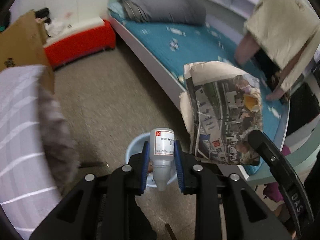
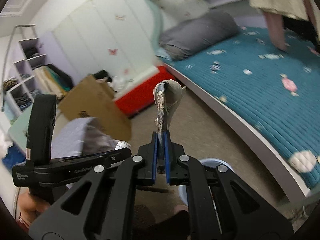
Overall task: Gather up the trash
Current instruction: 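Carry the newspaper and bottle over the bucket and open both tools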
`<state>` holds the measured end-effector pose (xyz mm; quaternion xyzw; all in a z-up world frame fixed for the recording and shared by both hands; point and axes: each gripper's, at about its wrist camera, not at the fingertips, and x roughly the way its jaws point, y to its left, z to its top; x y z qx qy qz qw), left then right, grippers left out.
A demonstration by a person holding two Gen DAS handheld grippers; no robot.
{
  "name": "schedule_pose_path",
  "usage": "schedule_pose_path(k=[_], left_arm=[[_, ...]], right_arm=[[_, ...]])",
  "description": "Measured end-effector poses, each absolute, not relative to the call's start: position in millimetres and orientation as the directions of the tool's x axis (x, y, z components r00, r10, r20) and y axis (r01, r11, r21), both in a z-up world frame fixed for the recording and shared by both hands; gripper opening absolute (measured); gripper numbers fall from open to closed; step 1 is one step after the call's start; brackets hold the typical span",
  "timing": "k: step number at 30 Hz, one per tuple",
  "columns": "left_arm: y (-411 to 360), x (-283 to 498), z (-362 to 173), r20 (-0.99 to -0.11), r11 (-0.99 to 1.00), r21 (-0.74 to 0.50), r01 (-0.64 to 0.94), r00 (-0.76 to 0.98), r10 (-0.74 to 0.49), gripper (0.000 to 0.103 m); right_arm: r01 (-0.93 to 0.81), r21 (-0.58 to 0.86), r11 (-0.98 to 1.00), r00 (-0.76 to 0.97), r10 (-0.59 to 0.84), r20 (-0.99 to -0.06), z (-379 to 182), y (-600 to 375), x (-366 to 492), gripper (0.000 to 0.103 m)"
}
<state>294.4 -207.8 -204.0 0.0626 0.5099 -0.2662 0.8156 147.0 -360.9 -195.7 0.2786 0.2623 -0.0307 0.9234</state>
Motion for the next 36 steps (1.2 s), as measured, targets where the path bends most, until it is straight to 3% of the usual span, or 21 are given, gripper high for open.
schedule_pose_path(k=[5,6,7,9,20,28,29,30,31,36], left_arm=[[-242,312,-257,-0.904,0.85,-0.194,0.49,0.247,-0.349,0.024],[-246,315,-264,-0.906,0.85,-0.203,0.486,0.235,-0.351,0.03],[-251,320,-273,-0.912,0.852,-0.207,0.481,0.22,-0.346,0.052],[-252,326,-283,-0.922,0.874,-0.162,0.458,0.246,-0.3,0.077],[-245,337,-296,-0.941,0.919,-0.026,0.393,0.301,-0.155,0.077],[-231,342,-289,-0.932,0.939,-0.016,0.343,0.335,-0.138,0.077],[-229,342,-288,-0.93,0.941,-0.018,0.338,0.34,-0.14,0.077],[-228,342,-287,-0.929,0.942,-0.016,0.334,0.344,-0.138,0.077],[-228,341,-285,-0.927,0.943,-0.015,0.333,0.348,-0.137,0.077],[-228,332,-276,-0.922,0.937,-0.022,0.349,0.355,-0.154,0.077]], right_arm=[[0.295,0.488,0.821,0.823,0.042,-0.567,-237,-389,144,0.007],[0.305,0.484,0.82,0.817,0.035,-0.575,-241,-390,145,0.007],[0.318,0.482,0.816,0.809,0.031,-0.587,-249,-393,146,0.007],[0.332,0.486,0.808,0.794,0.039,-0.606,-262,-396,148,0.007],[0.35,0.491,0.798,0.739,0.088,-0.668,-309,-391,168,0.007],[0.336,0.547,0.767,0.768,0.113,-0.63,-315,-391,182,0.011],[0.329,0.565,0.757,0.773,0.128,-0.621,-319,-393,185,0.027],[0.345,0.567,0.748,0.766,0.125,-0.631,-325,-395,188,0.062],[0.37,0.554,0.746,0.757,0.104,-0.645,-327,-396,188,0.07],[0.382,0.548,0.744,0.748,0.099,-0.656,-328,-398,180,0.069]])
